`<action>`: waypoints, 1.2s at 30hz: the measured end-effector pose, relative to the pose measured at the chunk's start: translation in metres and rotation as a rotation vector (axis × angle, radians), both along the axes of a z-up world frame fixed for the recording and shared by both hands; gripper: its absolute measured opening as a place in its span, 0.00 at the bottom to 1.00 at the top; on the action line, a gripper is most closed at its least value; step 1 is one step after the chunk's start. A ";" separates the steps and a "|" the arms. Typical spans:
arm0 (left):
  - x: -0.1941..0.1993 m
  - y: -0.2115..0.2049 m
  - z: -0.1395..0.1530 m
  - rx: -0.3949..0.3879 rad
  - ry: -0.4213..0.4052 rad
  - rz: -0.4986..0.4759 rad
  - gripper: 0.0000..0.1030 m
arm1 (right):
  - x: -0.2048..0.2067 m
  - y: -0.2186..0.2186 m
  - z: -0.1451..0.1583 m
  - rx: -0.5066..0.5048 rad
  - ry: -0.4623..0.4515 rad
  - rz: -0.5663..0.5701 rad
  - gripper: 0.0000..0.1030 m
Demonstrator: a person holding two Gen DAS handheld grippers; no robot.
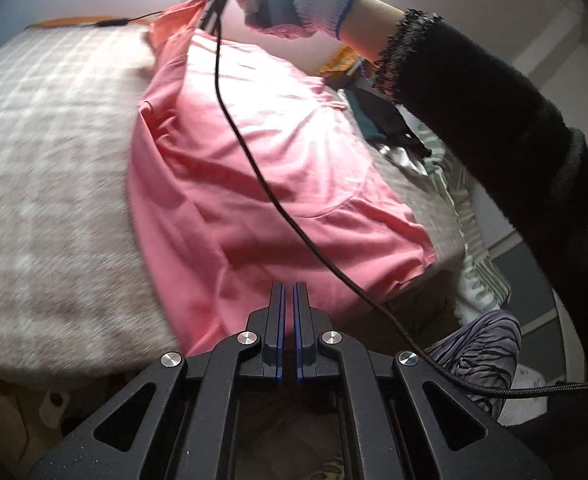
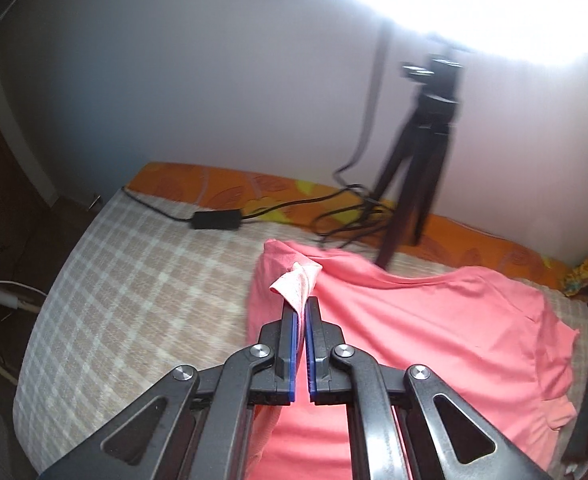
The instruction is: Fold small clothes
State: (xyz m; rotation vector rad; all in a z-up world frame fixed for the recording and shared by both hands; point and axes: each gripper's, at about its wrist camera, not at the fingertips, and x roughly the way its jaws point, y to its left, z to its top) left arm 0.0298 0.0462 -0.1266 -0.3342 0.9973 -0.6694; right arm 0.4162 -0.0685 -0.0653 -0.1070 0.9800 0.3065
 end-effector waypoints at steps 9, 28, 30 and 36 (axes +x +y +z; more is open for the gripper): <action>-0.002 -0.048 -0.002 0.039 -0.016 -0.124 0.02 | 0.003 -0.061 -0.015 -0.025 0.010 -0.067 0.01; -0.024 0.001 -0.004 0.331 -0.134 0.127 0.43 | 0.007 -0.076 -0.050 -0.010 0.041 -0.057 0.01; -0.030 -0.009 -0.001 0.375 -0.193 0.110 0.43 | 0.007 -0.074 -0.050 -0.013 0.040 -0.055 0.01; -0.019 -0.028 -0.019 0.463 -0.175 0.050 0.17 | 0.006 -0.071 -0.047 0.008 0.048 -0.064 0.01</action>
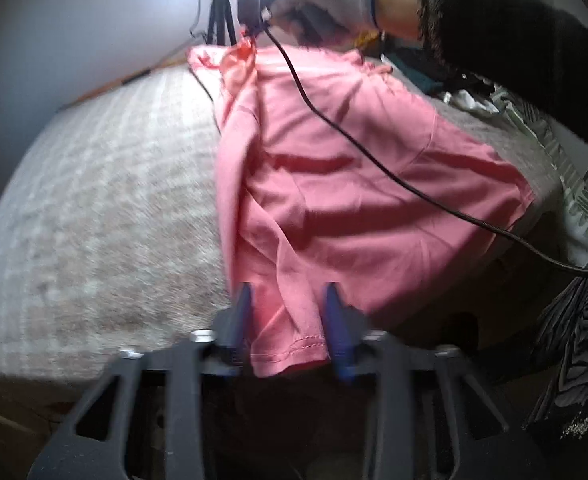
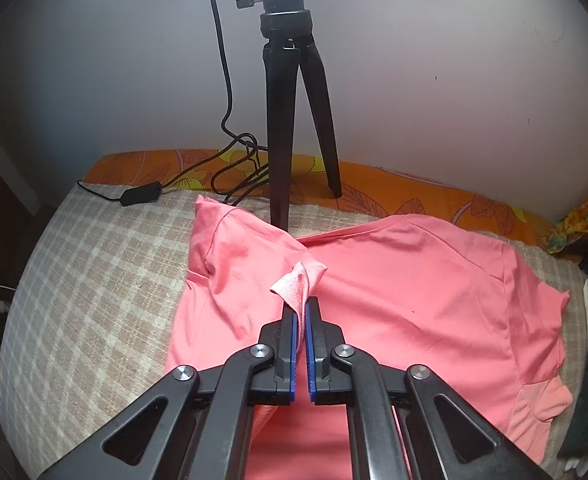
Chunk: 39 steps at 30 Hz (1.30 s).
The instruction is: Fold small clothes
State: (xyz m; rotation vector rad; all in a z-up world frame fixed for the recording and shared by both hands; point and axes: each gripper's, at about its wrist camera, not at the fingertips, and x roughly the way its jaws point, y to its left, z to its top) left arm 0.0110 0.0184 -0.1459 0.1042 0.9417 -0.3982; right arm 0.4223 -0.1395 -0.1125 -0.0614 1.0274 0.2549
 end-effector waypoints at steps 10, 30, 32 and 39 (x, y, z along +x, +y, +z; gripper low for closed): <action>-0.007 0.011 0.020 -0.271 0.019 -0.062 0.01 | -0.003 -0.001 0.008 -0.036 -0.018 0.015 0.01; -0.004 -0.075 0.017 -0.302 0.105 -0.297 0.02 | 0.016 -0.036 -0.006 -0.027 -0.009 -0.046 0.01; -0.002 -0.083 0.014 -0.291 0.137 -0.307 0.18 | 0.017 -0.036 -0.006 -0.023 -0.016 -0.044 0.01; -0.016 -0.088 0.014 -0.233 0.139 -0.331 0.38 | 0.007 -0.051 0.001 -0.021 -0.017 -0.036 0.36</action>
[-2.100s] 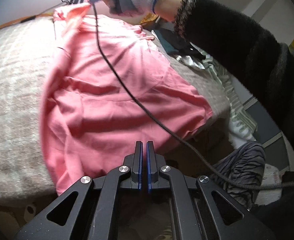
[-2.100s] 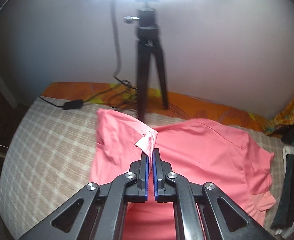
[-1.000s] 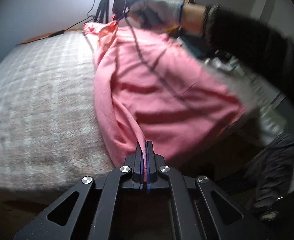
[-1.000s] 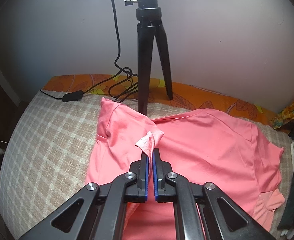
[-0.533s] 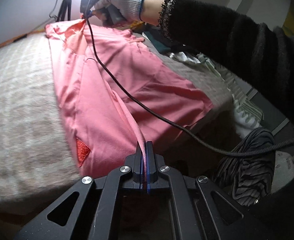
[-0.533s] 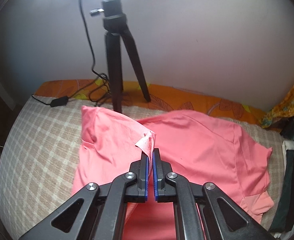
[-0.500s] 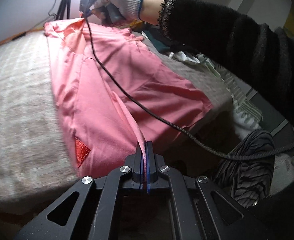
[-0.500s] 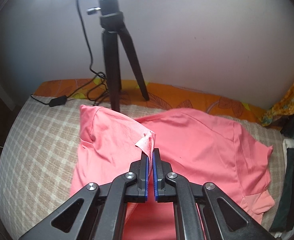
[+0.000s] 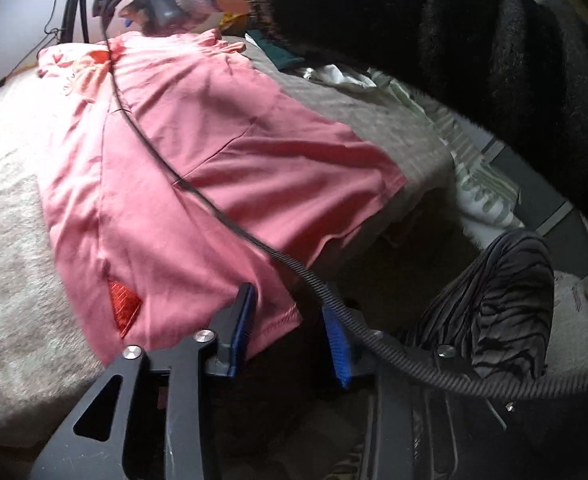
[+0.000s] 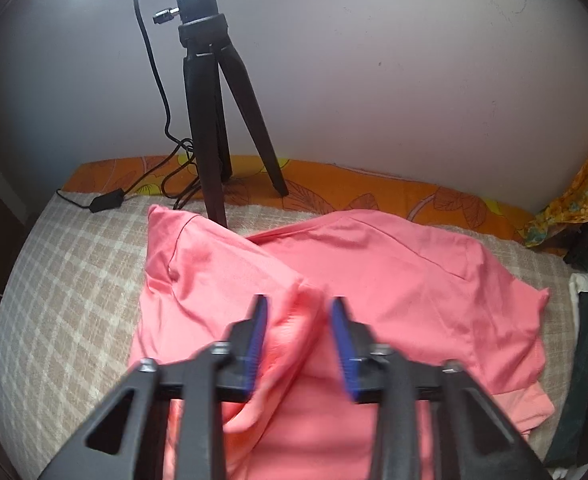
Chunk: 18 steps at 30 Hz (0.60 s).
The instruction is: Fold small clothes
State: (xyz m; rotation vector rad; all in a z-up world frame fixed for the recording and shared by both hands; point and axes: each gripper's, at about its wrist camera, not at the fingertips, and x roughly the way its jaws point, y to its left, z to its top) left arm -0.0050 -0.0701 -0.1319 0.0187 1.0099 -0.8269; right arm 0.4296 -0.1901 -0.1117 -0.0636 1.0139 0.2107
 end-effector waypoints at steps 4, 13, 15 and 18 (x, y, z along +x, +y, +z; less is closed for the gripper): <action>-0.007 0.022 0.007 -0.014 -0.003 0.030 0.39 | -0.024 -0.026 0.029 0.033 -0.025 -0.002 0.36; -0.017 0.077 0.030 -0.009 -0.137 0.135 0.40 | -0.164 -0.085 0.079 0.230 -0.021 0.065 0.41; -0.013 0.085 0.024 -0.010 -0.127 0.158 0.40 | -0.217 -0.092 0.074 0.250 -0.005 0.106 0.42; -0.006 0.095 0.007 -0.024 -0.055 0.192 0.39 | -0.280 -0.100 0.058 0.284 0.047 0.135 0.42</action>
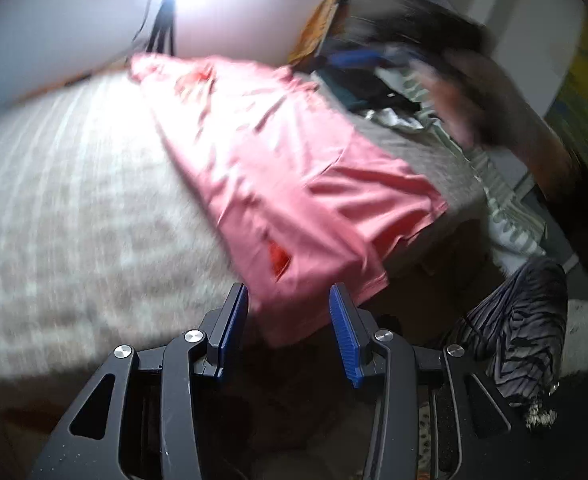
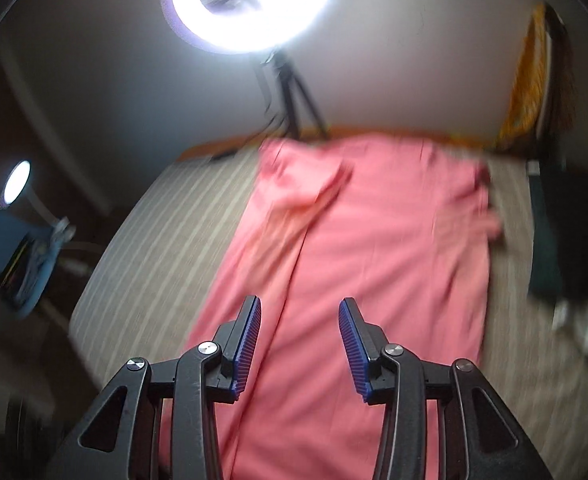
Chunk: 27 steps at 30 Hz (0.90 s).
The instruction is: Fold small clothes
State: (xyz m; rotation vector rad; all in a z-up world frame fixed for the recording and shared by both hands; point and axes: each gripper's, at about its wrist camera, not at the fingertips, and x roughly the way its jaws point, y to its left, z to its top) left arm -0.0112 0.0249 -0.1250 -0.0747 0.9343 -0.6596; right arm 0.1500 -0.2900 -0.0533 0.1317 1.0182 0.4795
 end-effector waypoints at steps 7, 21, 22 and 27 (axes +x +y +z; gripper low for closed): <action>0.008 -0.002 -0.026 -0.030 0.100 0.014 0.38 | -0.103 0.012 -0.054 0.059 0.116 0.062 0.42; 0.018 -0.011 -0.048 -0.065 0.194 0.024 0.37 | -0.125 0.041 -0.111 0.072 0.202 0.080 0.38; 0.018 -0.013 -0.048 -0.063 0.191 0.018 0.37 | -0.126 0.042 -0.111 0.073 0.201 0.082 0.36; 0.015 -0.019 -0.044 -0.058 0.165 0.000 0.07 | -0.127 0.044 -0.116 0.091 0.222 0.093 0.02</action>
